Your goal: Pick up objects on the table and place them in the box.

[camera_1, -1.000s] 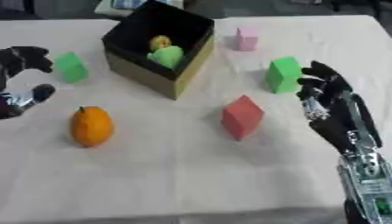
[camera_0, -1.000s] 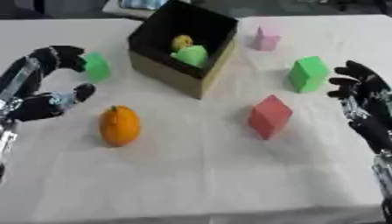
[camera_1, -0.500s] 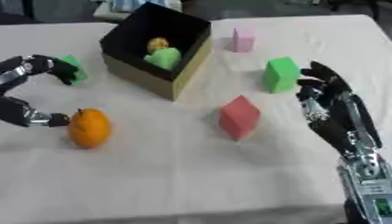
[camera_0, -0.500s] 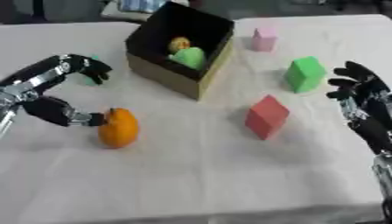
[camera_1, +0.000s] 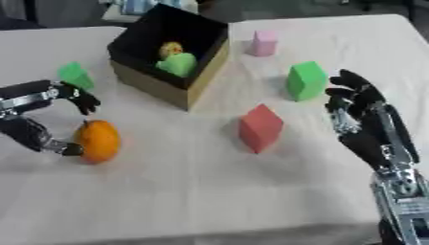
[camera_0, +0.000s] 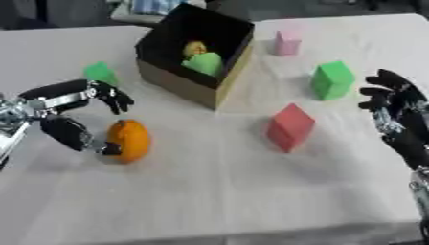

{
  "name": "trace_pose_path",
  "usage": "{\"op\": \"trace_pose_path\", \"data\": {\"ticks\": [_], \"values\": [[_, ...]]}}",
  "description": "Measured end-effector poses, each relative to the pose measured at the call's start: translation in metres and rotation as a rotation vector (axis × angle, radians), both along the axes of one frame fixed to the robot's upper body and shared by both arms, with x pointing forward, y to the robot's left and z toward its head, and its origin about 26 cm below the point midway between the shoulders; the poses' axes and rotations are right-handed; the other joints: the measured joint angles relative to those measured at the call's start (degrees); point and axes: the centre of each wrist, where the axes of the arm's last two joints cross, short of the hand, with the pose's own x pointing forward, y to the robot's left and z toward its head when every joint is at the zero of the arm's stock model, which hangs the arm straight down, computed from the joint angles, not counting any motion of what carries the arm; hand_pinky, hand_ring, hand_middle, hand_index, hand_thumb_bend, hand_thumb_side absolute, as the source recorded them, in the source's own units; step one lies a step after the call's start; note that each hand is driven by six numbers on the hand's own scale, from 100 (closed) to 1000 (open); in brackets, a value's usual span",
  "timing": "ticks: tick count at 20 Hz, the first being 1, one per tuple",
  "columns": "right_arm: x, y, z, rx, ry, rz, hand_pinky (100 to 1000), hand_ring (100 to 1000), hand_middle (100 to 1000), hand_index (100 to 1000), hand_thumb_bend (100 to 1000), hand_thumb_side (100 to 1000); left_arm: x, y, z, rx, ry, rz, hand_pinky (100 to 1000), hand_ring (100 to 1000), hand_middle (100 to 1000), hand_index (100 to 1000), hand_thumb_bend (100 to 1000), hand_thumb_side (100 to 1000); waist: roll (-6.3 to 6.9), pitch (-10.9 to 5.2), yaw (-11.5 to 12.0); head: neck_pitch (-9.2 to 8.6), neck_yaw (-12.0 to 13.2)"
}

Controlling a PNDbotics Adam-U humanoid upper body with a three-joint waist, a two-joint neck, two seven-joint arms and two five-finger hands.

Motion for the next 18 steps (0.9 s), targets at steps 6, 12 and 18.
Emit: {"op": "trace_pose_path", "data": {"ticks": [6, 12, 18], "values": [[0.000, 0.000, 0.000, 0.000, 0.000, 0.000, 698, 799, 810, 916, 100, 448, 0.007, -0.006, -0.008, 0.041, 0.023, -0.013, 828, 701, 684, 852, 590, 443, 0.00, -0.05, -0.18, 0.00, 0.09], [0.000, 0.000, 0.000, -0.001, 0.002, 0.001, 698, 798, 810, 916, 100, 448, 0.011, -0.010, -0.015, 0.098, 0.004, -0.014, 805, 680, 647, 821, 486, 377, 0.00, -0.05, -0.20, 0.00, 0.10], [0.000, 0.000, 0.000, -0.001, 0.002, 0.001, 698, 798, 810, 916, 100, 448, 0.011, -0.011, -0.017, 0.195, -0.049, -0.027, 747, 600, 549, 736, 346, 311, 0.00, -0.19, -0.24, 0.00, 0.10]]}}
